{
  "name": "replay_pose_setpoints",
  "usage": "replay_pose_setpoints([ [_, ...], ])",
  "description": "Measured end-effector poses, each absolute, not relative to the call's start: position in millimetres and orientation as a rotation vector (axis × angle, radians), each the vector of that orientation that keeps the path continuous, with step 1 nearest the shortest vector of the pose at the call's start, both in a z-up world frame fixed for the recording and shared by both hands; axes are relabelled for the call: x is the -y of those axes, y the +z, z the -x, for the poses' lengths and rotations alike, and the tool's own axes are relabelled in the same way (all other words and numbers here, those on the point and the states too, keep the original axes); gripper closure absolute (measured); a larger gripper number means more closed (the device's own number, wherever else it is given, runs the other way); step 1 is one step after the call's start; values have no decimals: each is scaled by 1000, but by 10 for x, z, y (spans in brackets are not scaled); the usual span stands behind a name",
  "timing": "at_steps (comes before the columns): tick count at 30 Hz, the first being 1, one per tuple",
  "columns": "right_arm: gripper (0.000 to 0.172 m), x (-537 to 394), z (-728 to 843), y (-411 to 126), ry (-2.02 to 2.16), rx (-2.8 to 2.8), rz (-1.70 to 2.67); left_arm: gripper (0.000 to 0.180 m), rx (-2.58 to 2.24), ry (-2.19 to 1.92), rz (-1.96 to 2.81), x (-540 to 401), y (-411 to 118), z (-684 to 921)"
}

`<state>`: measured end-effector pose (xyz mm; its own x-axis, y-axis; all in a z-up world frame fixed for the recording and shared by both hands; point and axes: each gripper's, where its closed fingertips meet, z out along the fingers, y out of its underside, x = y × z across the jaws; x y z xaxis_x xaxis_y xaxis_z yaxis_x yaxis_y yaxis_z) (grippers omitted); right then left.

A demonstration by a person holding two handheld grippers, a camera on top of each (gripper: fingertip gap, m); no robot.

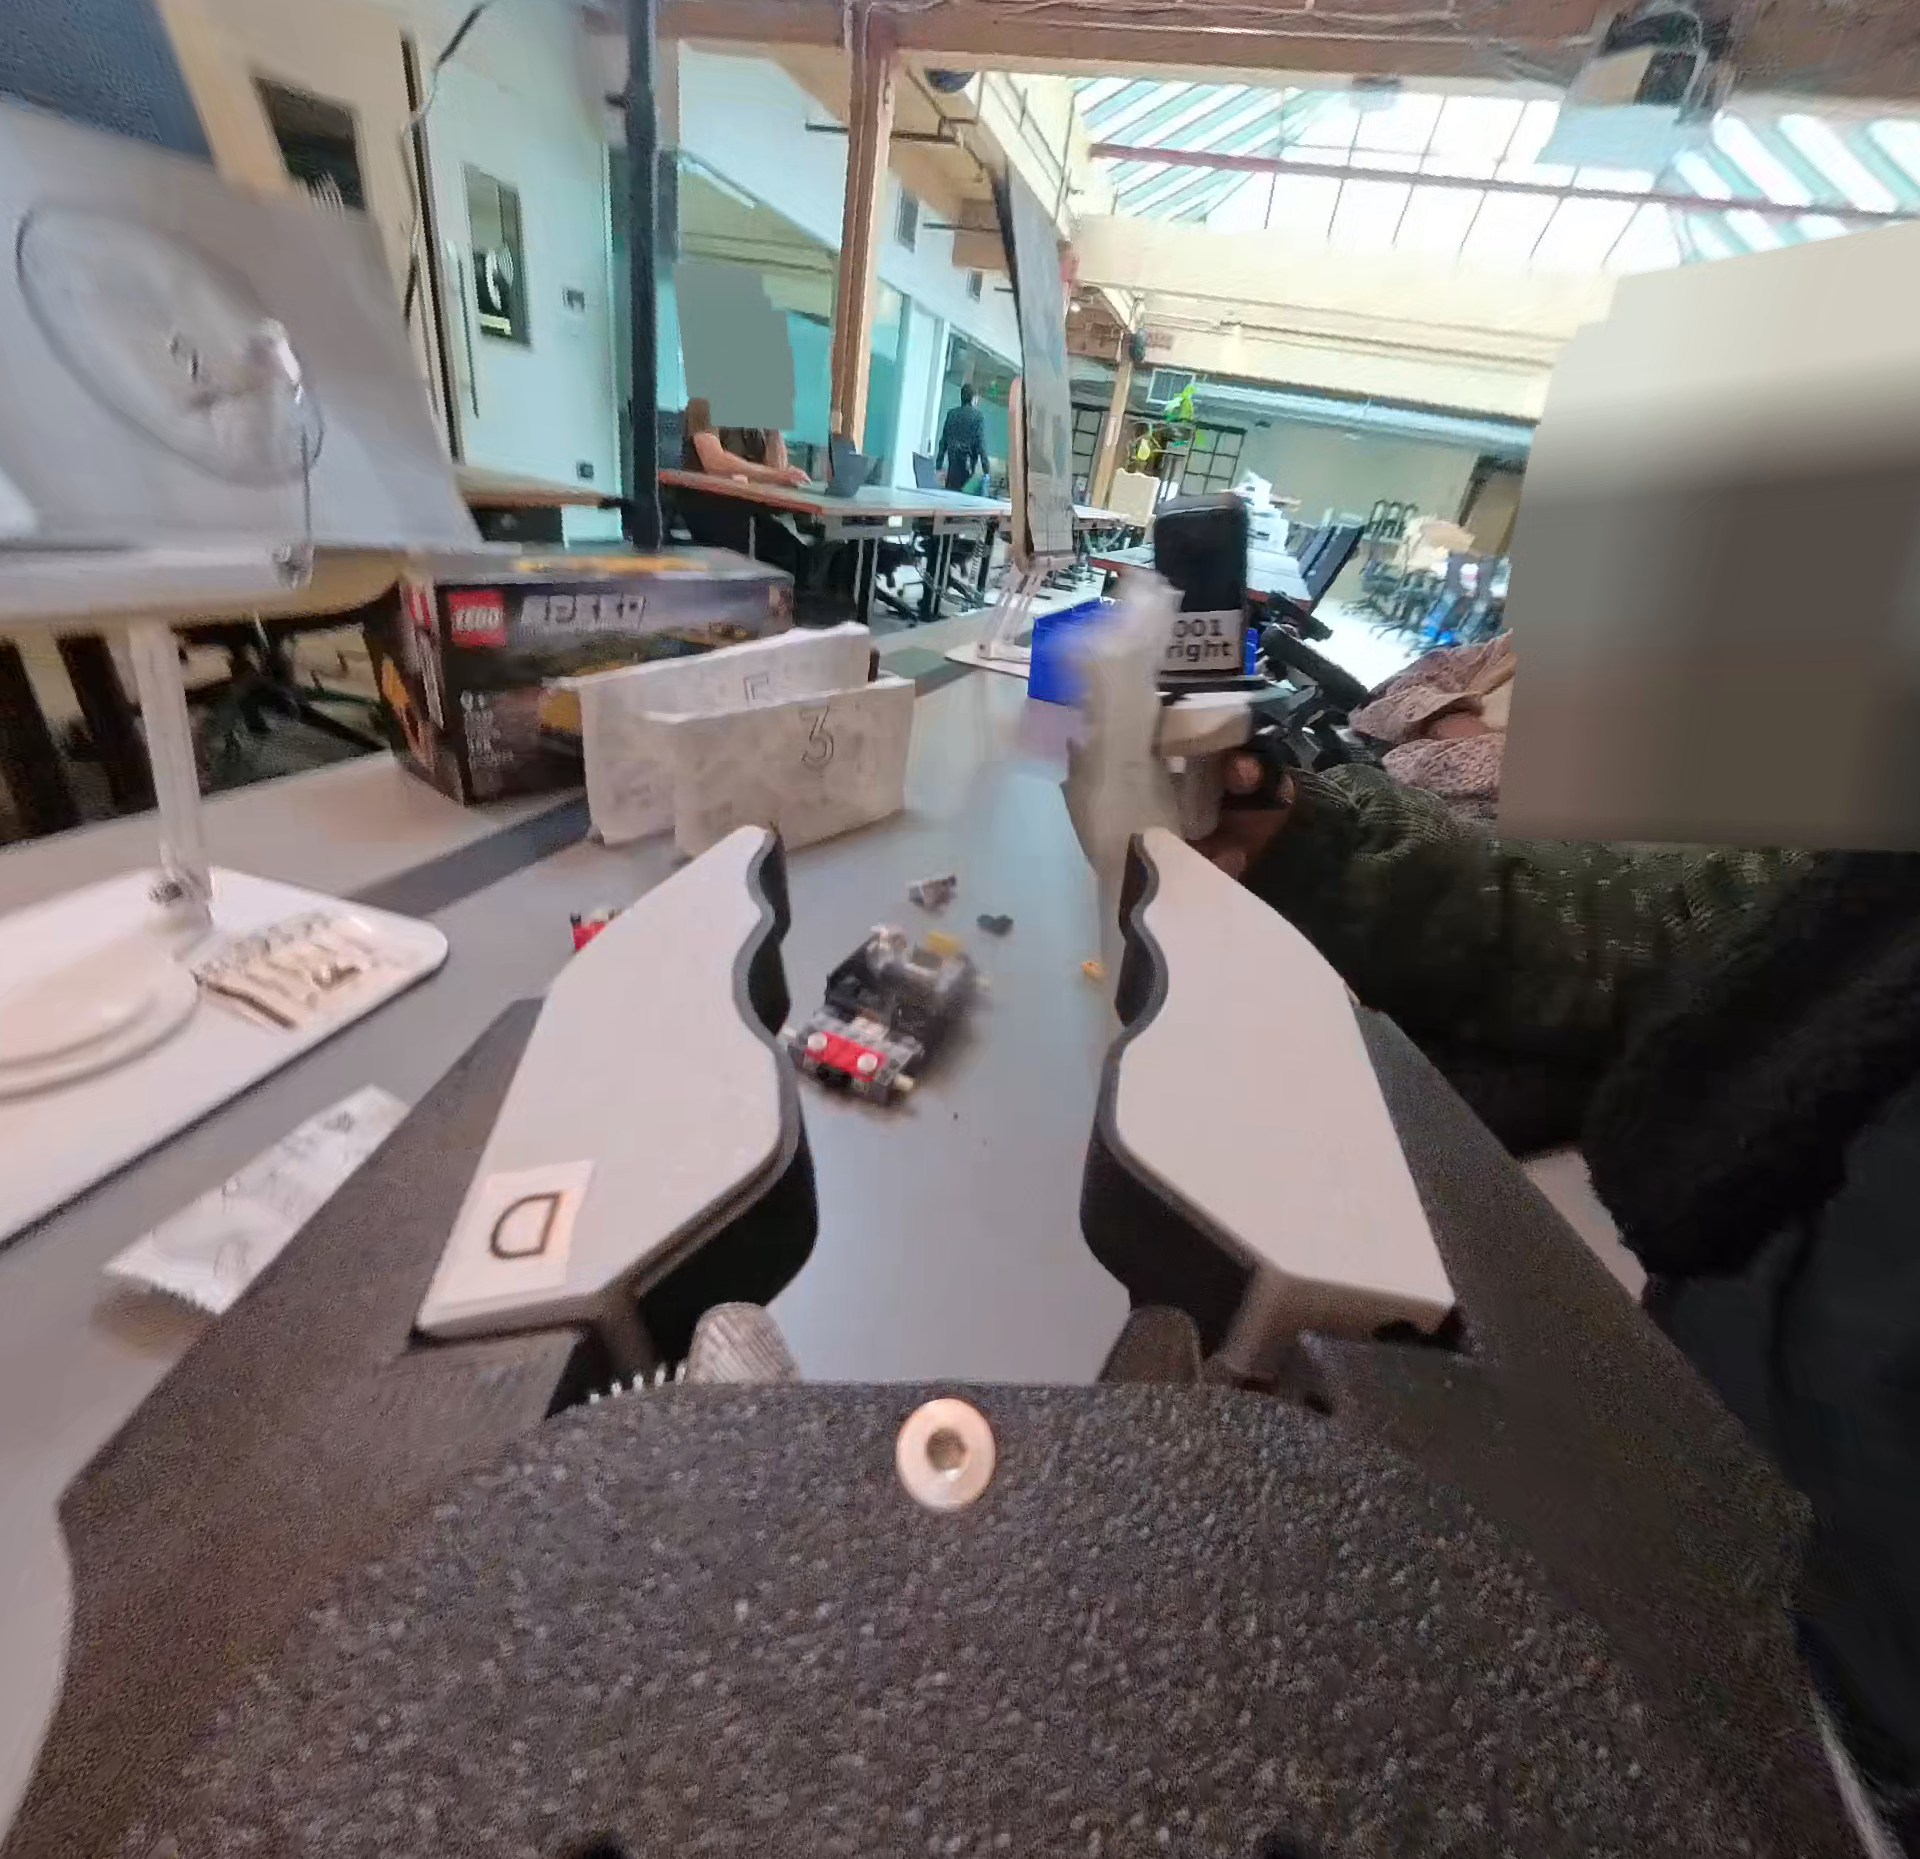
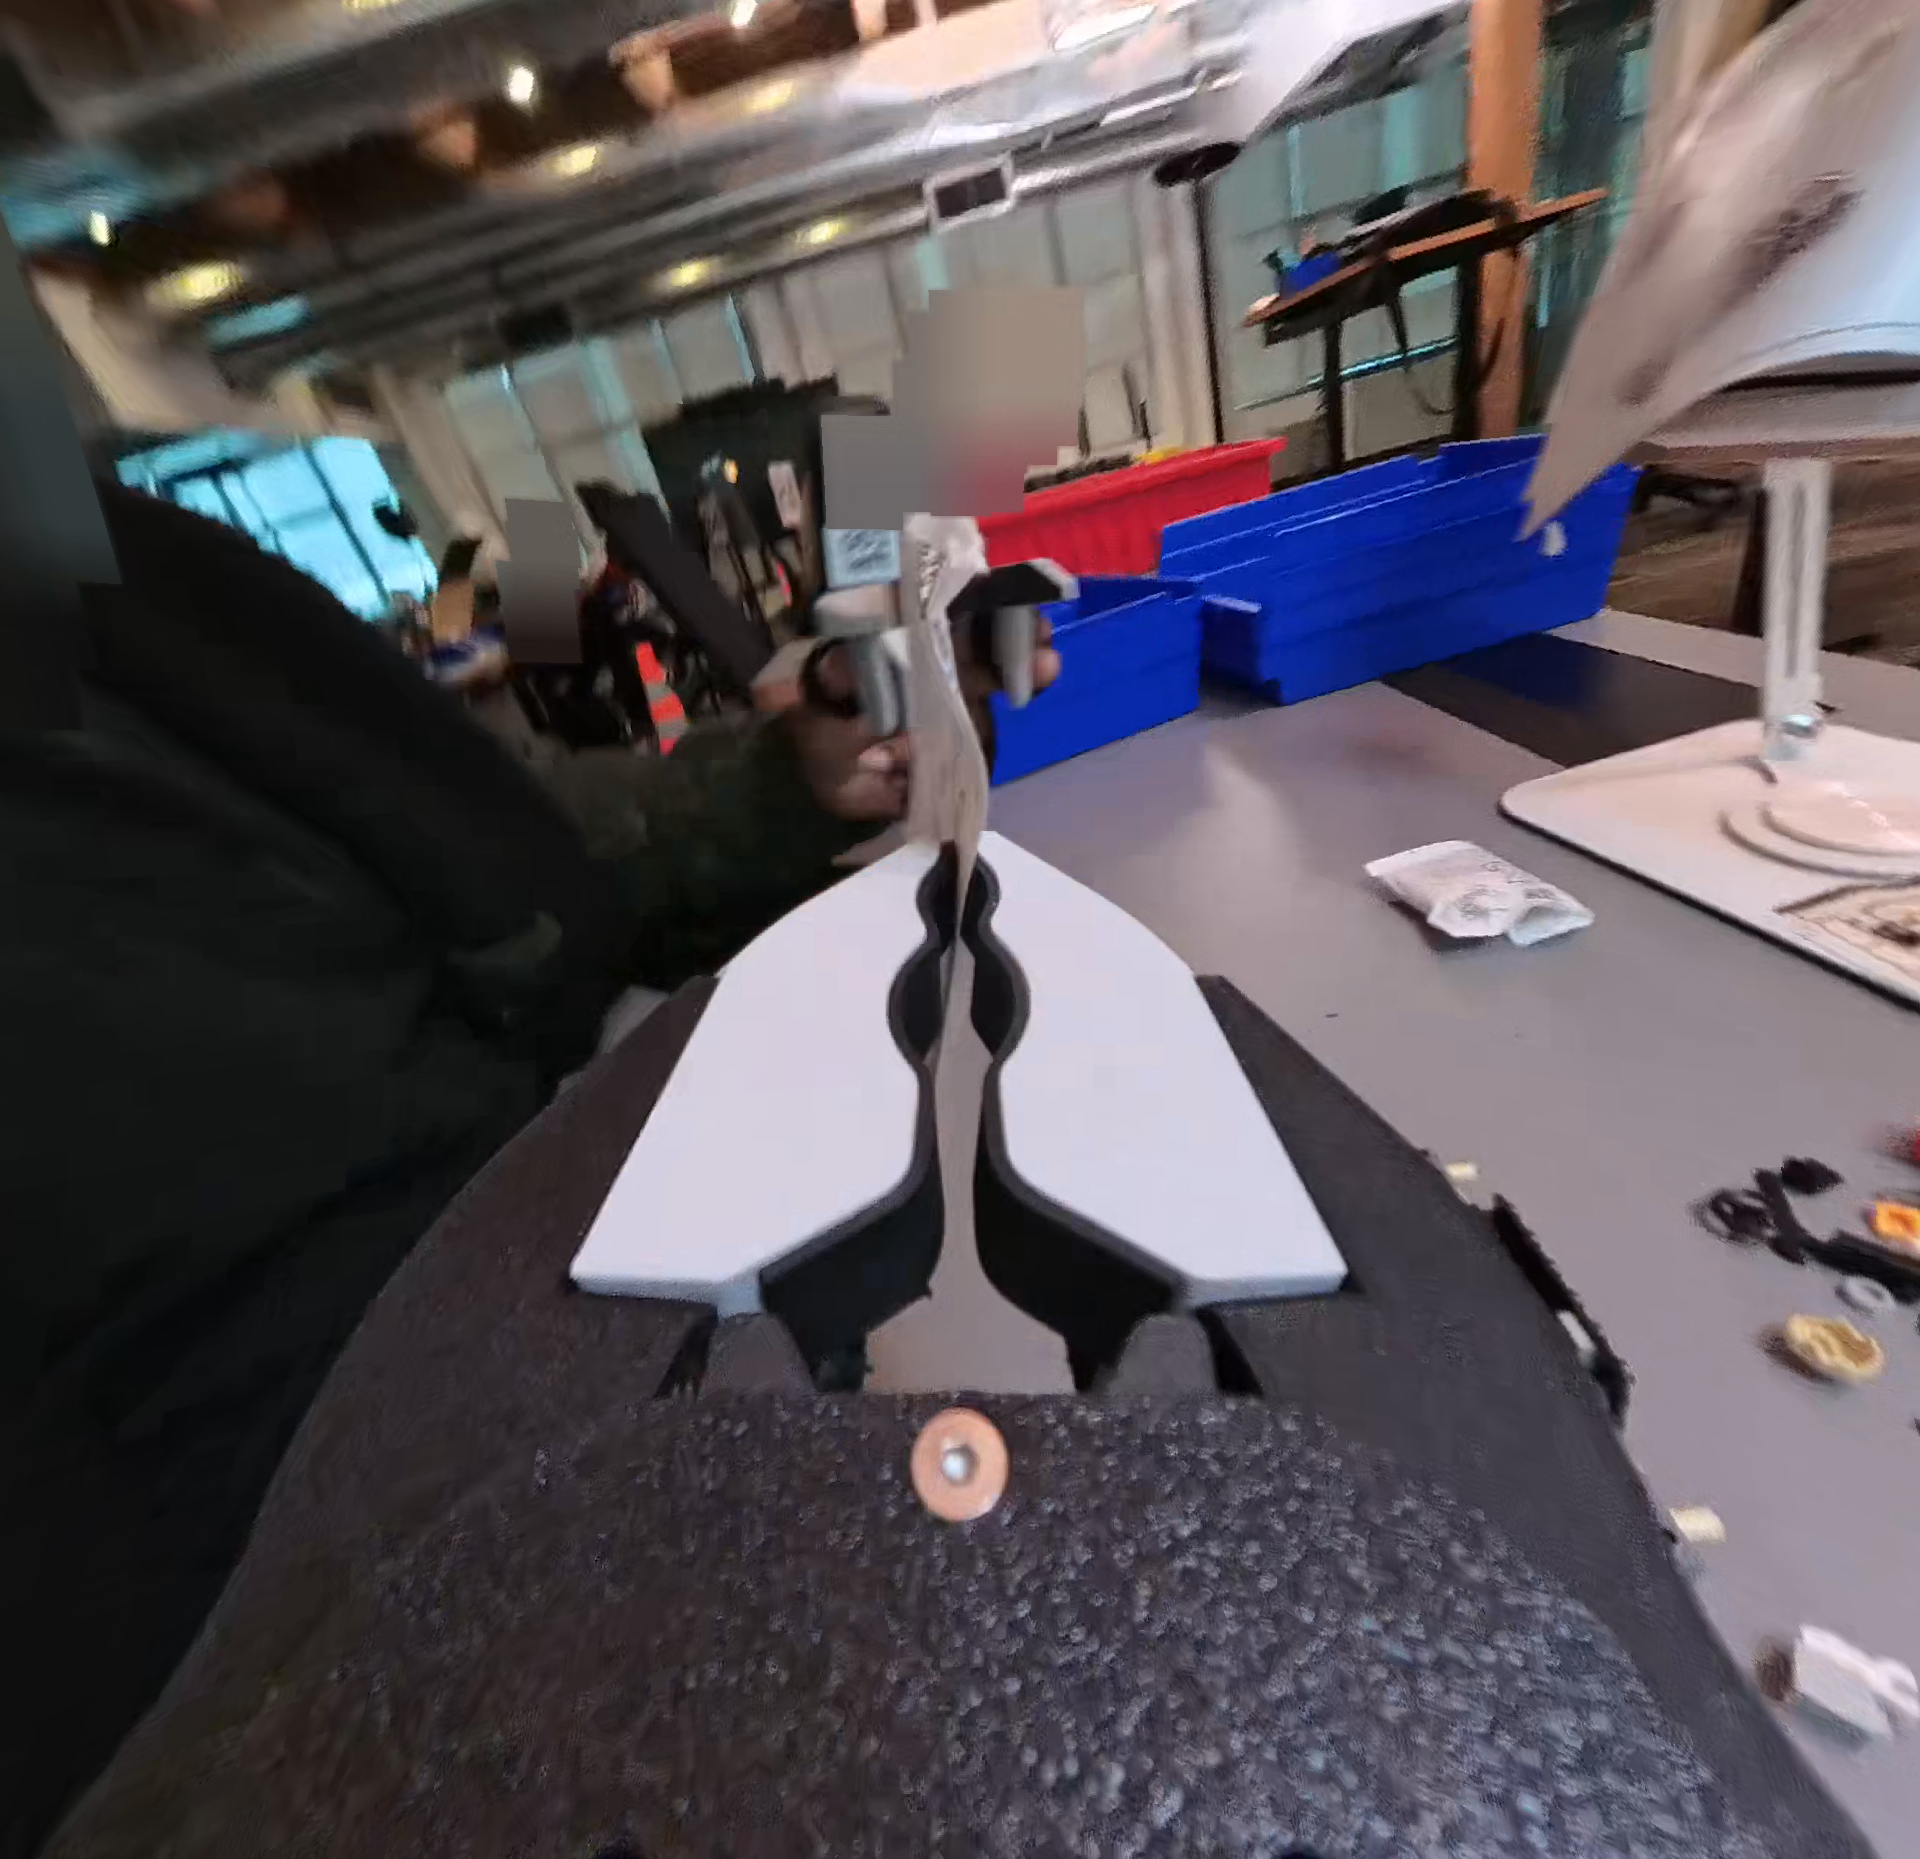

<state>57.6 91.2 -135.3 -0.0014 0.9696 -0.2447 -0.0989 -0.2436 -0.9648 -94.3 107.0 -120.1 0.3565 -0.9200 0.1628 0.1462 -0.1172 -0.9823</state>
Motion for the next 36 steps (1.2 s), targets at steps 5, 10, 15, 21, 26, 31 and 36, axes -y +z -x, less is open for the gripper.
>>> replay_pose_setpoints([
  [5,172,-803,-407,-1526,1321,1109,1285,175,-995,-1280,1412,-796,-1503,854],
  [10,164,-830,-425,-1841,1132,1259,1432,180,-1159,-1050,1440,-737,-1682,841],
  [15,157,-862,-539,-1504,936,1261,1407,180,-1228,-986,1499,-728,-1885,789],
  [21,172,-619,-331,-1471,638,1563,1429,180,-1273,-1014,1512,-675,-1969,700],
  [26,172,-741,-221,-1619,417,1769,1479,180,-1304,-1002,1487,-608,-1956,685],
  [31,172,-742,-191,-1716,343,1952,1493,180,-1327,-999,1495,-559,-1963,675],
  [36,172,-681,-206,-1775,306,2055,1467,180,-1326,-1010,1524,-552,-1989,670],
])
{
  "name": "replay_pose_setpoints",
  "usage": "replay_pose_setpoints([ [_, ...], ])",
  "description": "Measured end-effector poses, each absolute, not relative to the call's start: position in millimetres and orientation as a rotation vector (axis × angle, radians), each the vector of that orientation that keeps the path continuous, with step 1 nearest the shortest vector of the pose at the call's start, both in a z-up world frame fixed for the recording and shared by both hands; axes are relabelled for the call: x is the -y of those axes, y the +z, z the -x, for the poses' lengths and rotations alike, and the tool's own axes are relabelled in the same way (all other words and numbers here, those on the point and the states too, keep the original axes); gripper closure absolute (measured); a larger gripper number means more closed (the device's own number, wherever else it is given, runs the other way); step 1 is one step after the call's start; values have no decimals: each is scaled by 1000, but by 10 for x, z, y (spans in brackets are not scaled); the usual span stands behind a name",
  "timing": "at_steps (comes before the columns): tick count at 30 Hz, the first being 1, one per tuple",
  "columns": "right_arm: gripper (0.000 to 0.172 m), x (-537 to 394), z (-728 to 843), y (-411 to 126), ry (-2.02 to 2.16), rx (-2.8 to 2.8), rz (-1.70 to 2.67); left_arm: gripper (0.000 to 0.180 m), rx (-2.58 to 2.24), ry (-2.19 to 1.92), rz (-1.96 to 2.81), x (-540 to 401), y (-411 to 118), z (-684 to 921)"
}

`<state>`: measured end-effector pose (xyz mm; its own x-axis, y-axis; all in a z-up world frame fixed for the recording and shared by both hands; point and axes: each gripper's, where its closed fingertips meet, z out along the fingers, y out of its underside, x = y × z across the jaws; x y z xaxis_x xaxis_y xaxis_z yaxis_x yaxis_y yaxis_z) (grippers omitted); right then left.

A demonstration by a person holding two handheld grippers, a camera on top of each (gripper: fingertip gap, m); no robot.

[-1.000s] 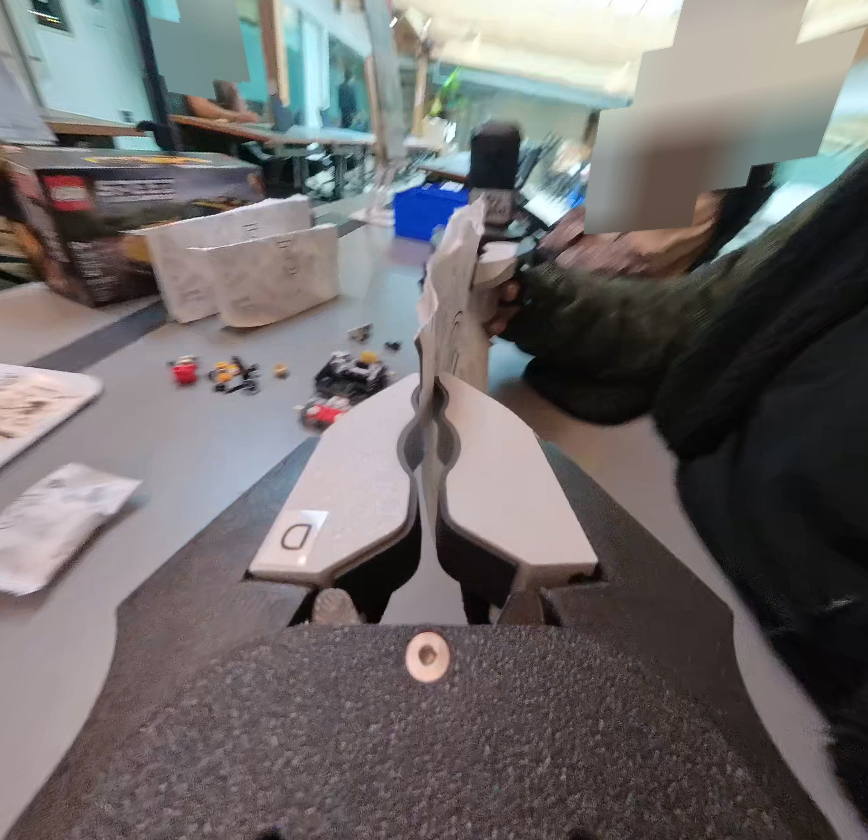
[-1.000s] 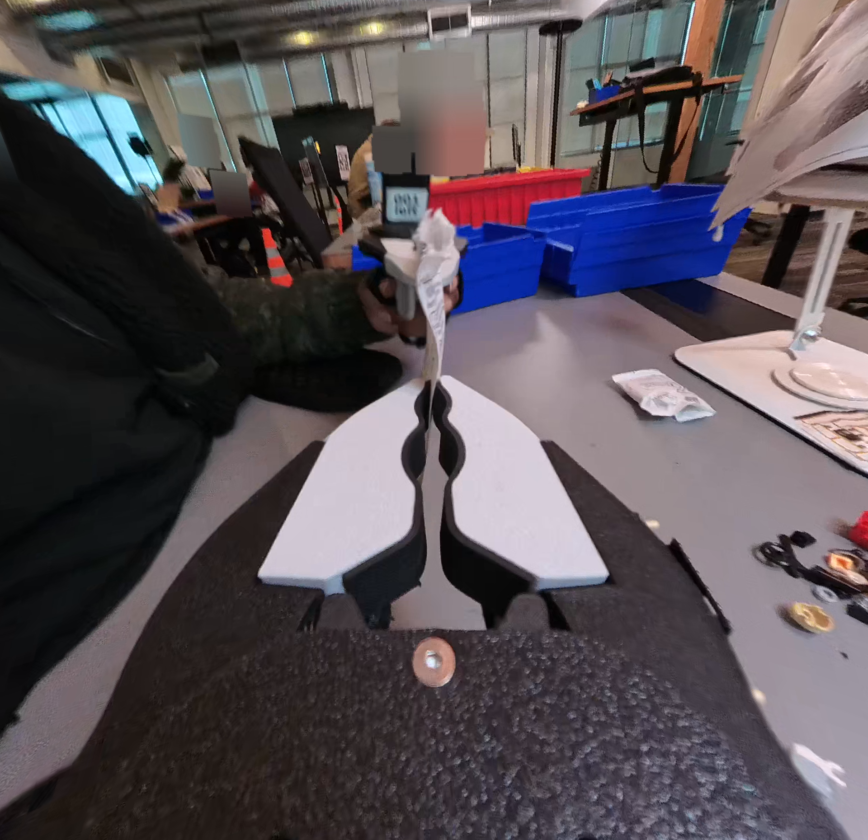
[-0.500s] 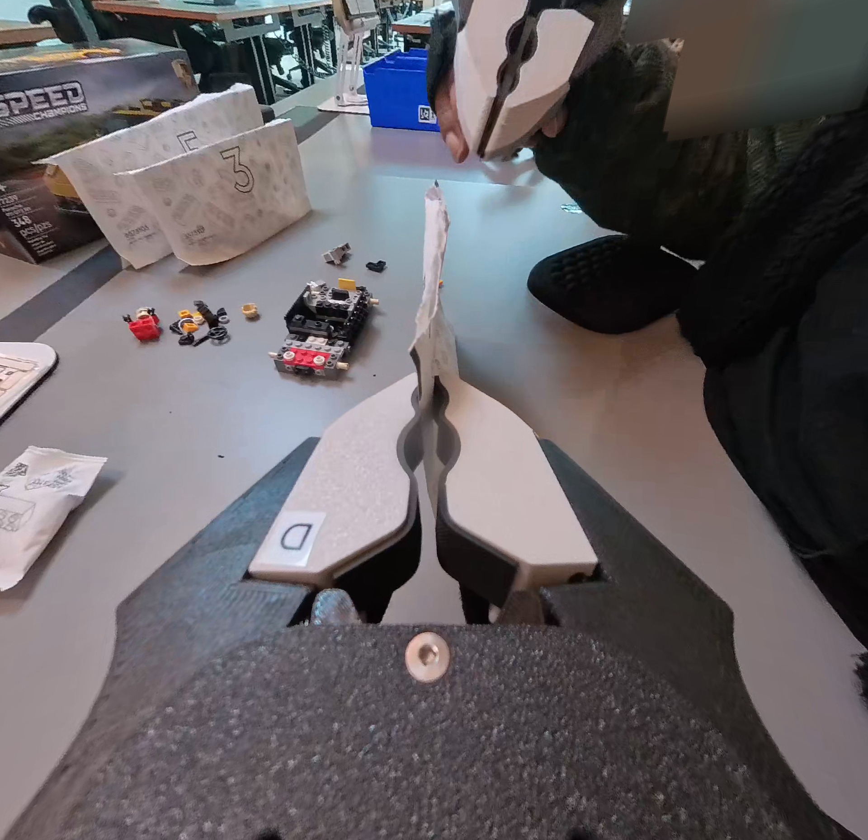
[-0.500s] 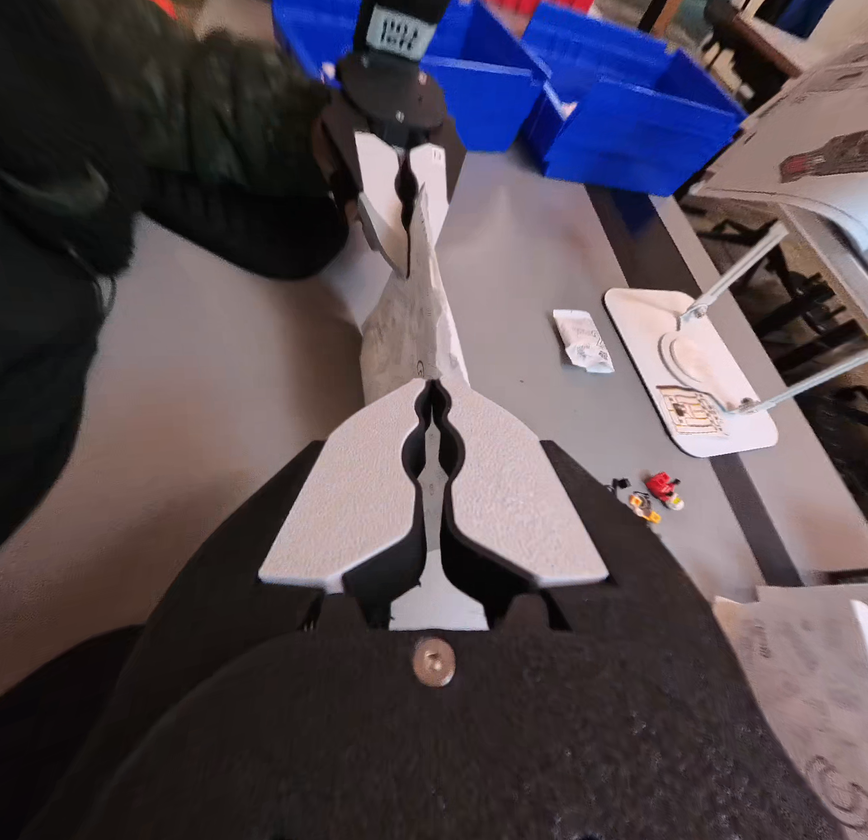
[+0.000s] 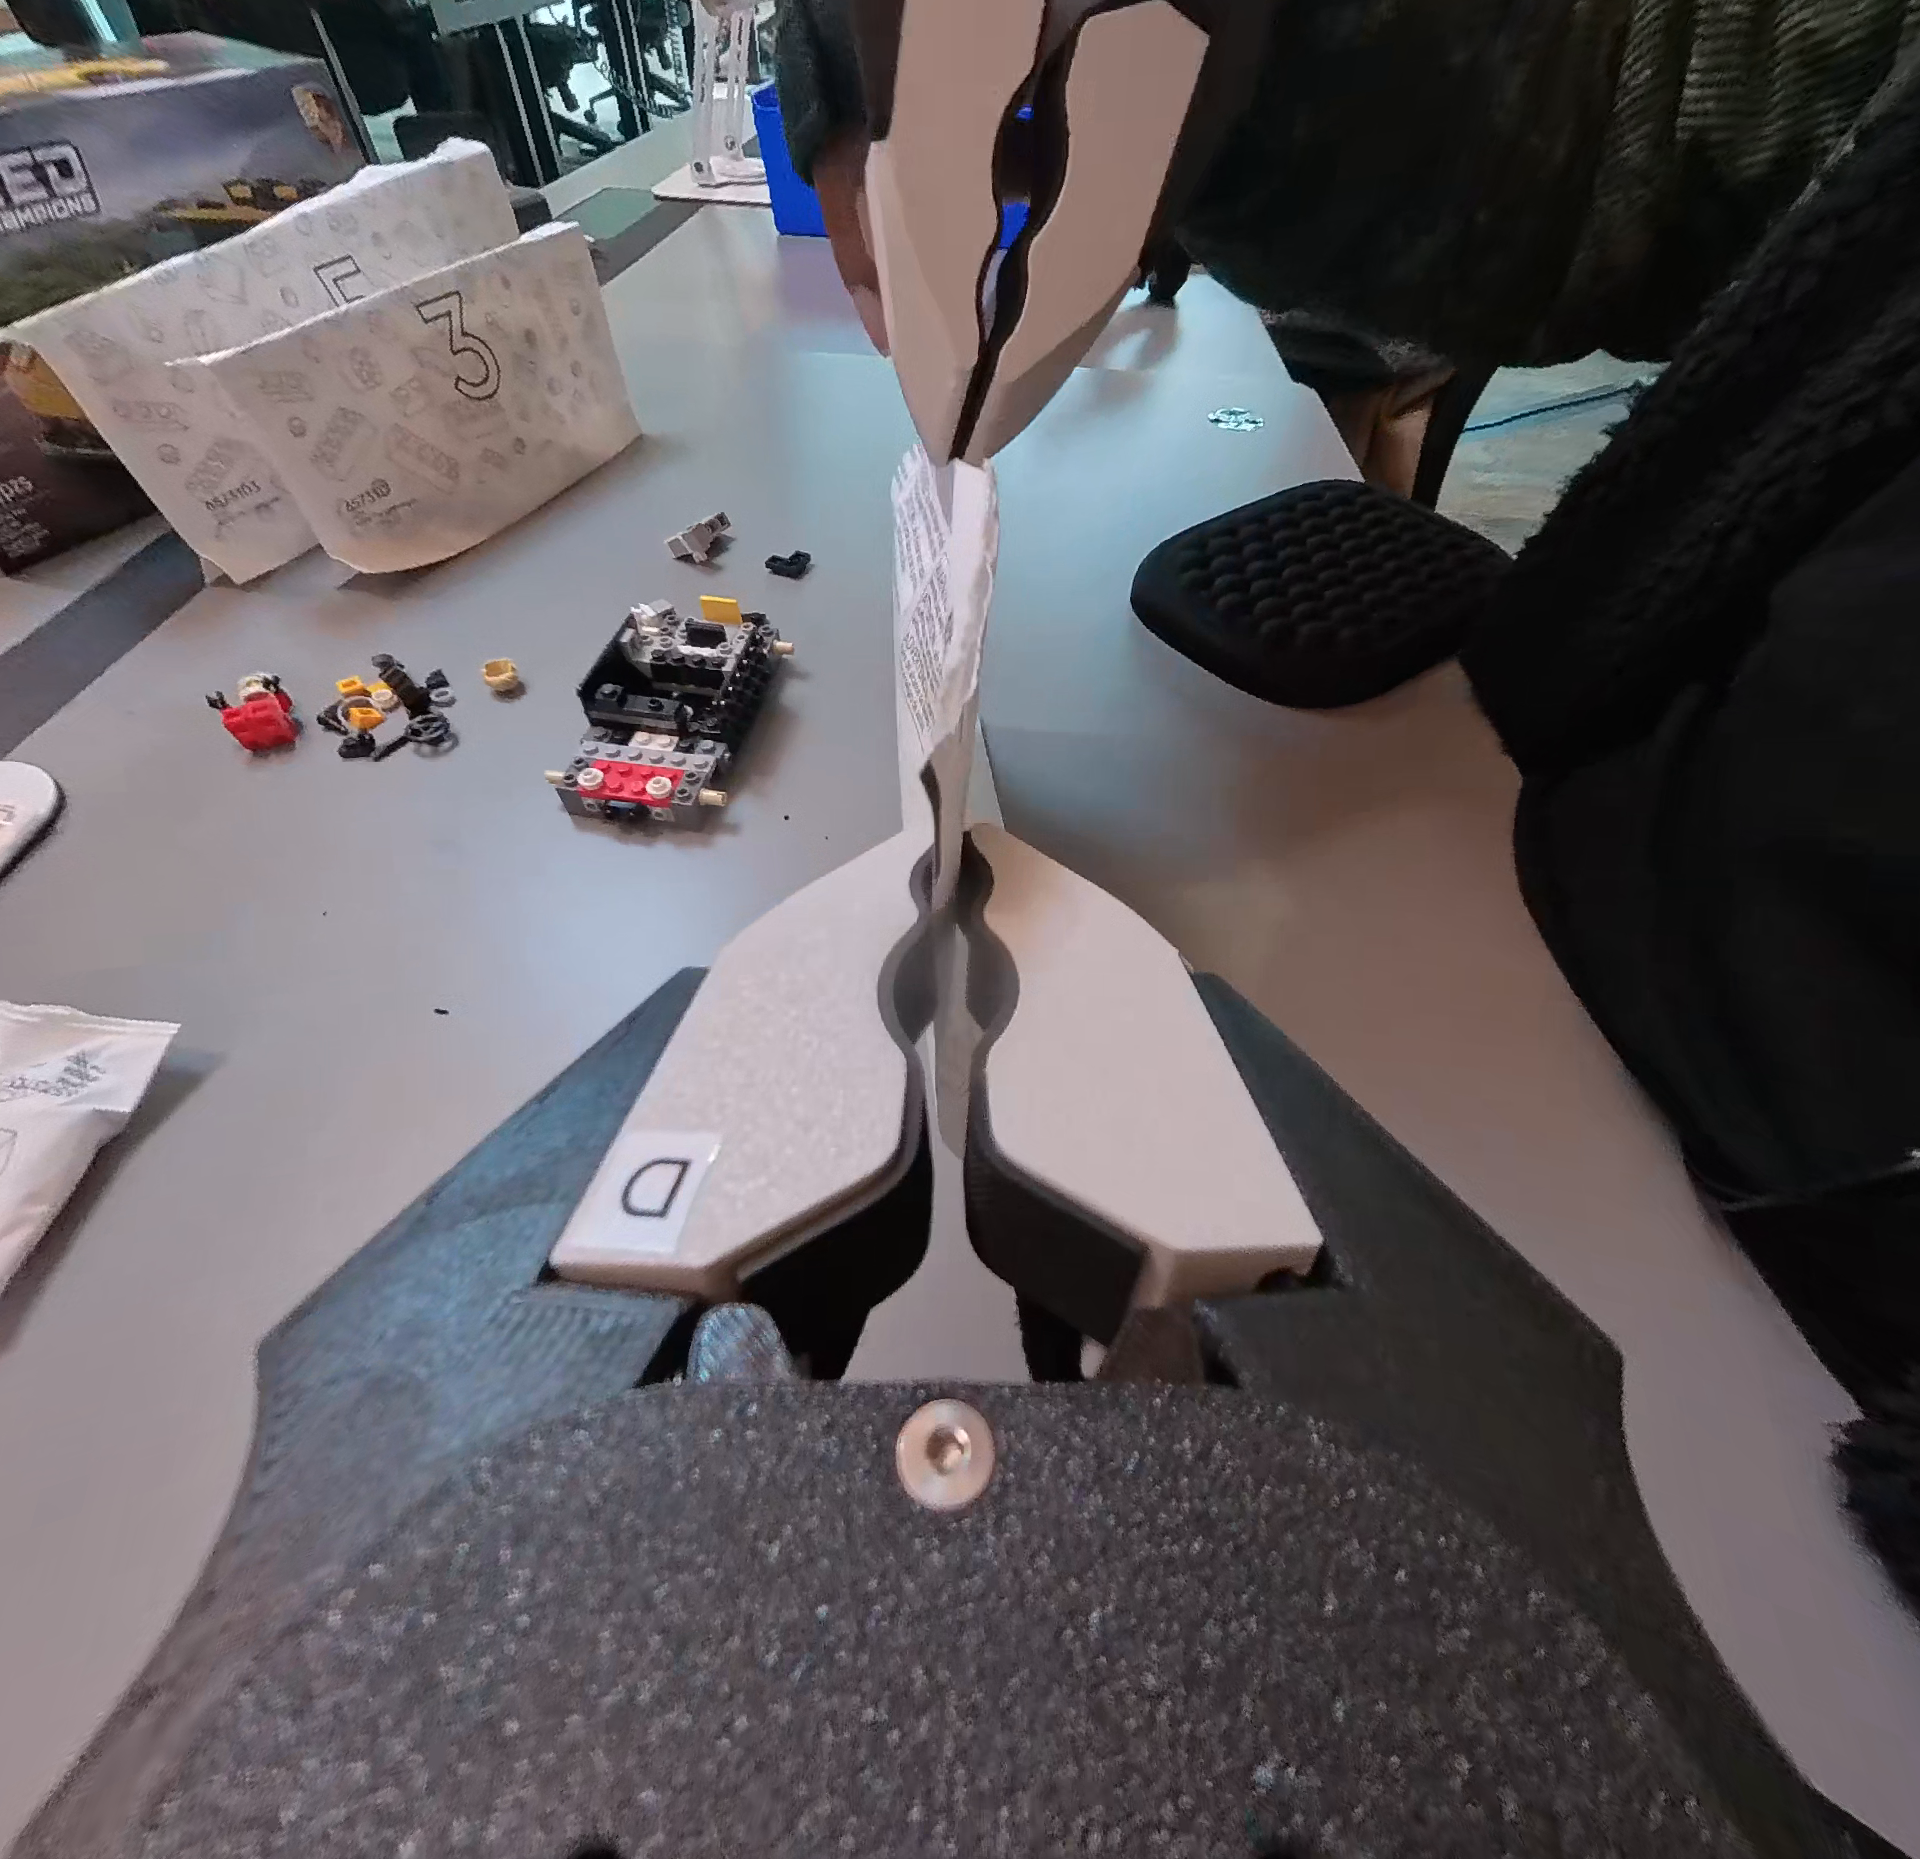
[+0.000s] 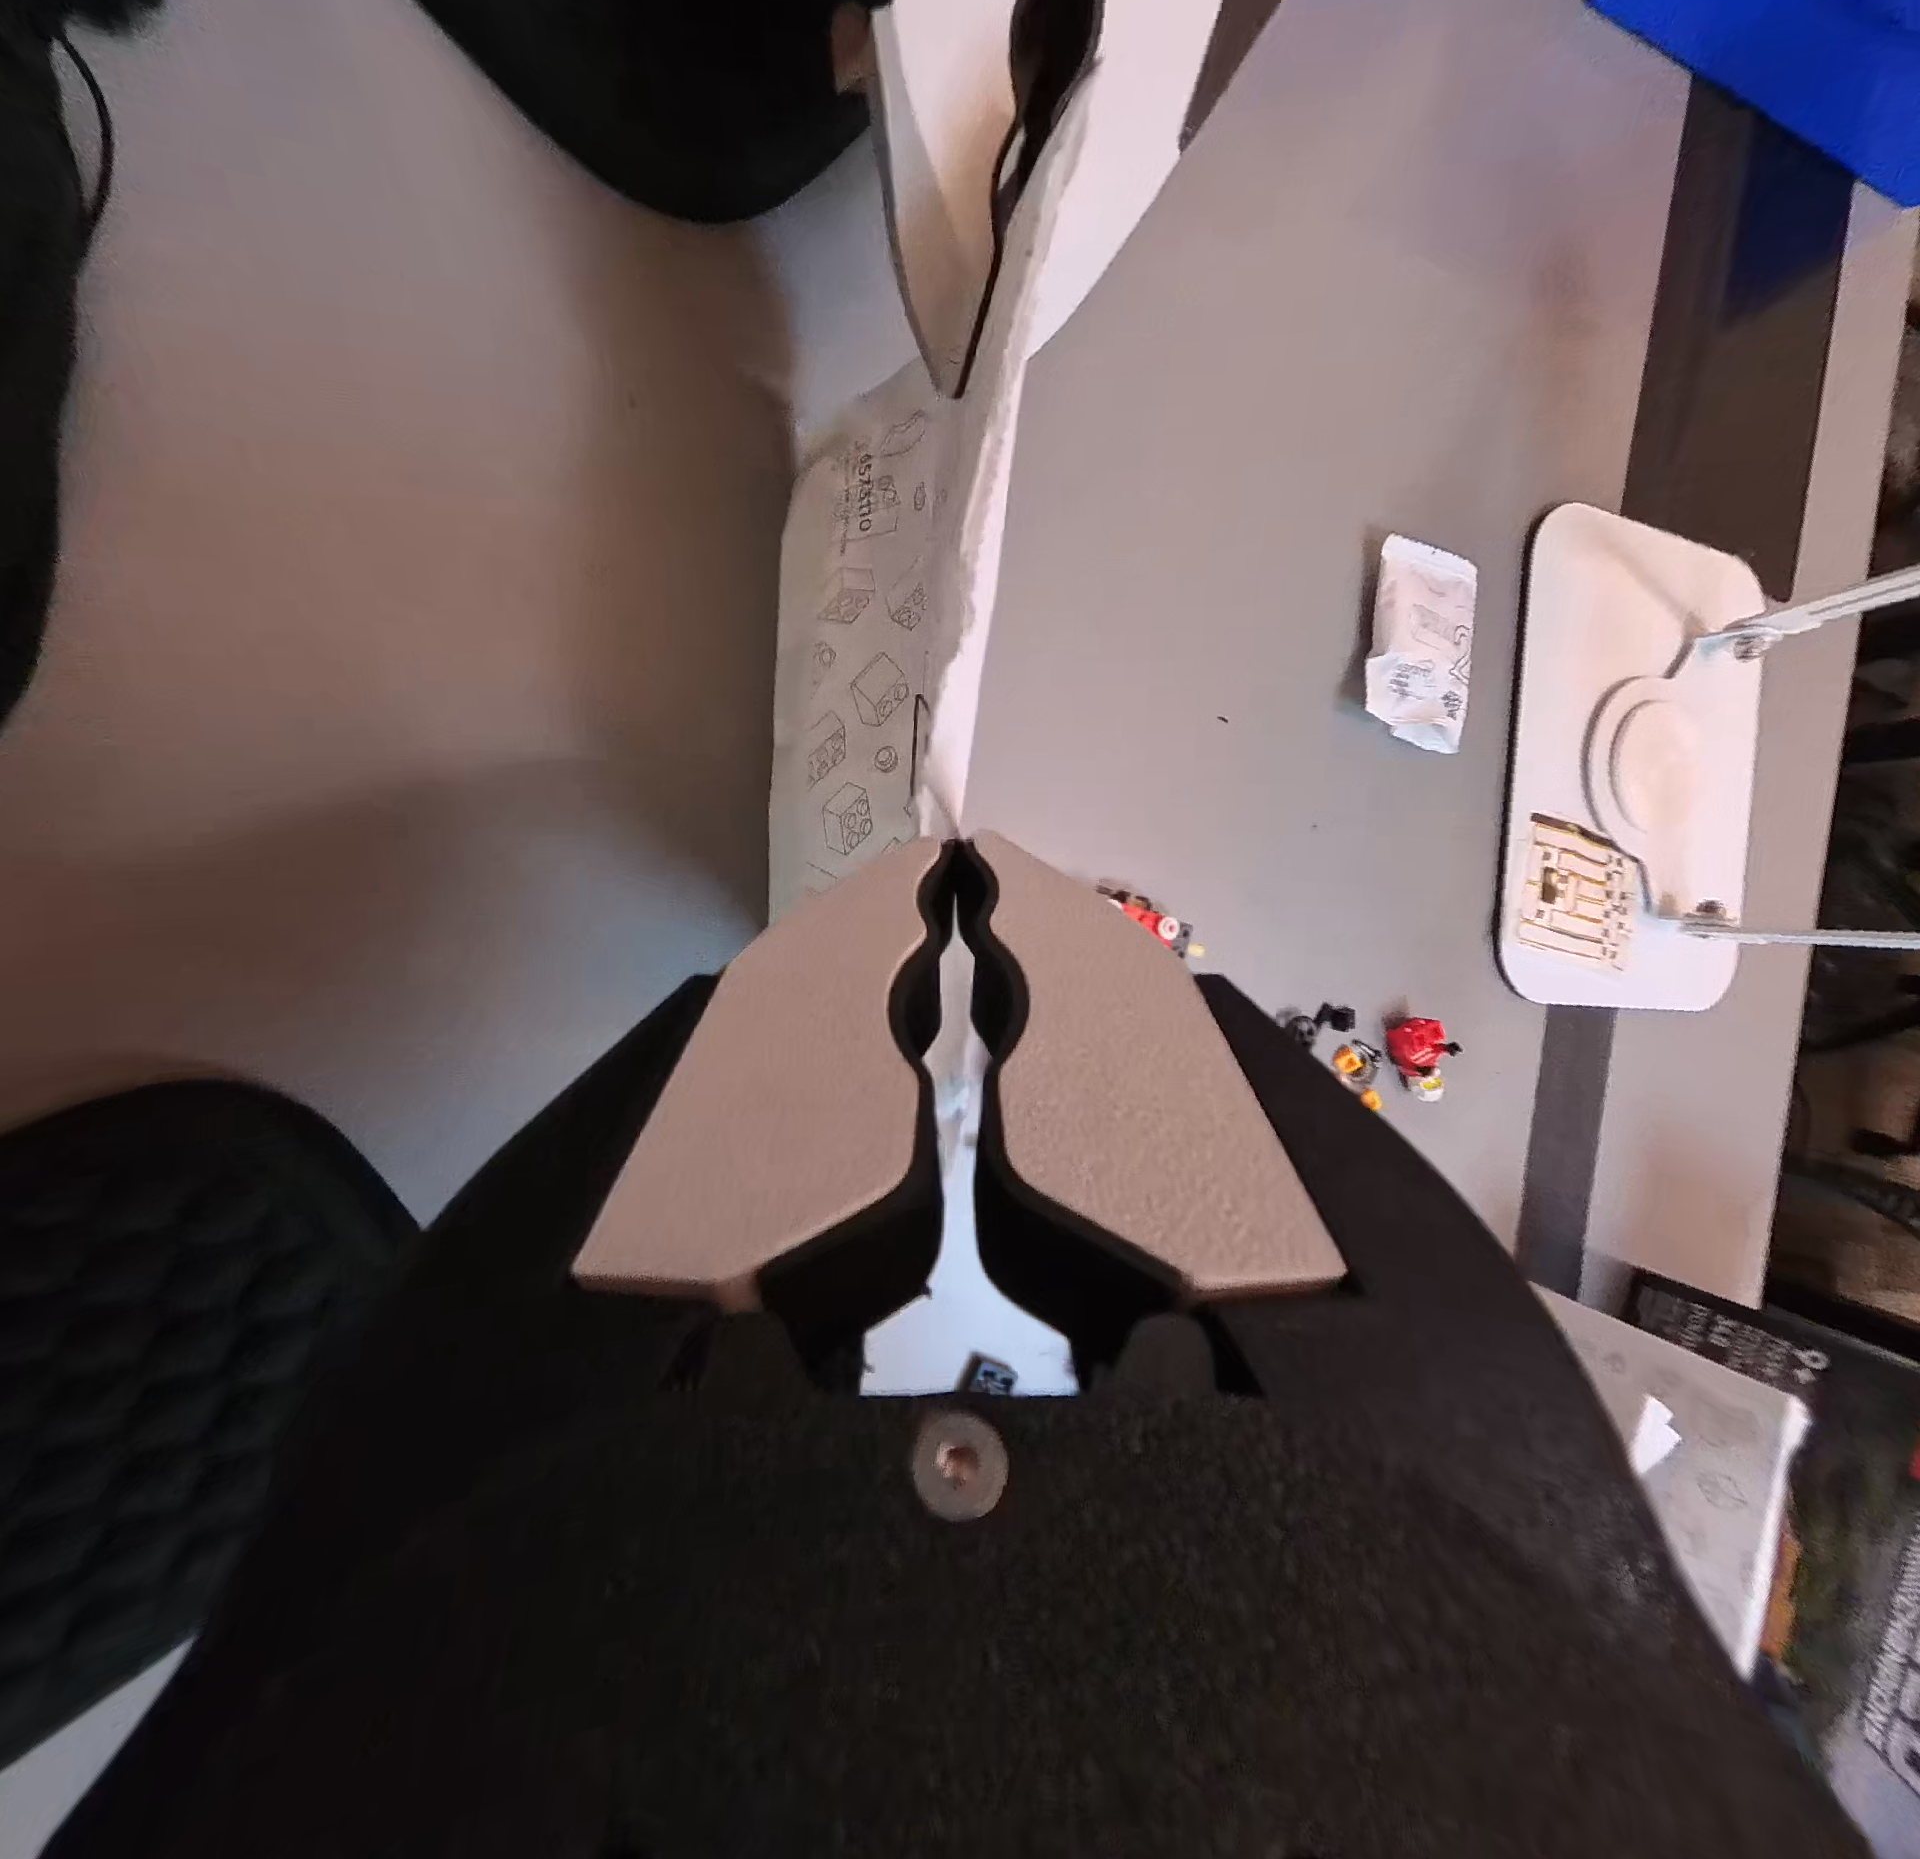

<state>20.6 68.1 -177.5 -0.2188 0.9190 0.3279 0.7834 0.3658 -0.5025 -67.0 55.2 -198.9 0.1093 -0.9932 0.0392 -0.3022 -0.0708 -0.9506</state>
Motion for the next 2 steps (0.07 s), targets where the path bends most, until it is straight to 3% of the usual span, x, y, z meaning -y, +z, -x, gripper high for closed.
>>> replay_pose_setpoints([
  [2,172,-647,-205,-1758,307,2076,1428,180,-1300,-1037,1578,-573,-2001,677],
])
